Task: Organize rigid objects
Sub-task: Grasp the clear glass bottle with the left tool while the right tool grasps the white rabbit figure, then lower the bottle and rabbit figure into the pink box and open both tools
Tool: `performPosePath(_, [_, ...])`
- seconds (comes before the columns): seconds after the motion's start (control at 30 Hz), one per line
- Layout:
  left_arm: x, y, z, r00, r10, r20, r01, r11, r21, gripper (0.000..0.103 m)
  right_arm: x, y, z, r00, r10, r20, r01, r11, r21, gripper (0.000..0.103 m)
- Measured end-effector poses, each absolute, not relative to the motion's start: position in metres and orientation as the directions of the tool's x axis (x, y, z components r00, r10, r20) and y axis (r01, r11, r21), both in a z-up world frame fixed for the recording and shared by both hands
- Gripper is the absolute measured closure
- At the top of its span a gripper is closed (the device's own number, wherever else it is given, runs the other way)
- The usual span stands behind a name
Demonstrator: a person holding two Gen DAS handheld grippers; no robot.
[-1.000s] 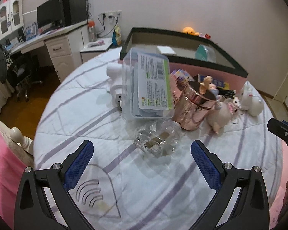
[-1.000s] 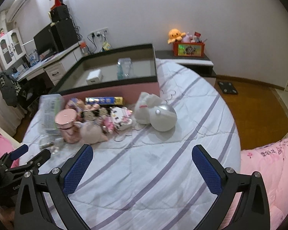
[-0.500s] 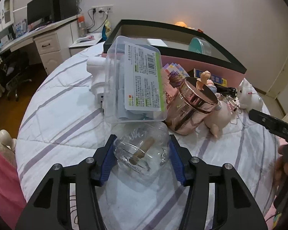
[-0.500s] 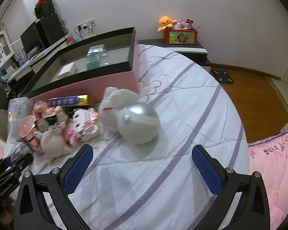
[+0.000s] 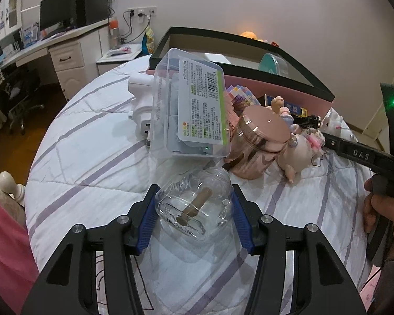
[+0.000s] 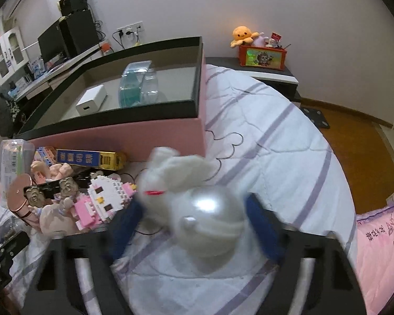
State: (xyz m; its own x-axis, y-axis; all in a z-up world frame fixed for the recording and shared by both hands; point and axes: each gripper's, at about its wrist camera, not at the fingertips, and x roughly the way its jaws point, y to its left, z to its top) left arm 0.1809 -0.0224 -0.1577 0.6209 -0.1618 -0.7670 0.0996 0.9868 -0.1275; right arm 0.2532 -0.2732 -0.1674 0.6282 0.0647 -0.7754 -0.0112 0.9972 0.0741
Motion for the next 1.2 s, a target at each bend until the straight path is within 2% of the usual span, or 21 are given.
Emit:
performPosePath(0.4, [0.169,-0.013,-0.143,0.649,-0.164,-0.743,0.091,0.986,-0.137,0.049,0.214,-0.27,-0.149,0.649,0.143,-0.747,-0.044,0.988,0.151,0.032])
performPosePath(0.73, [0.162,-0.006,-0.101,0.711,-0.165,-0.683,0.104,0.986,-0.129,0.049,0.2,-0.253,-0.107,0.695,0.223,-0.684,-0.131,0.974,0.184,0.032])
performPosePath(1.07, [0.216,-0.001,-0.044,0.791,-0.176,-0.586,0.135,0.984,-0.113,0.049,0.235,-0.236,-0.058,0.756,0.241,-0.608,-0.2,0.97,0.136,0.032])
performPosePath(1.2, [0.255,-0.002,-0.034,0.795,-0.197,-0.574,0.146,0.98,-0.134,0.049,0.265,-0.231,-0.052,0.761,0.238,-0.603,-0.207,0.971,0.123,0.032])
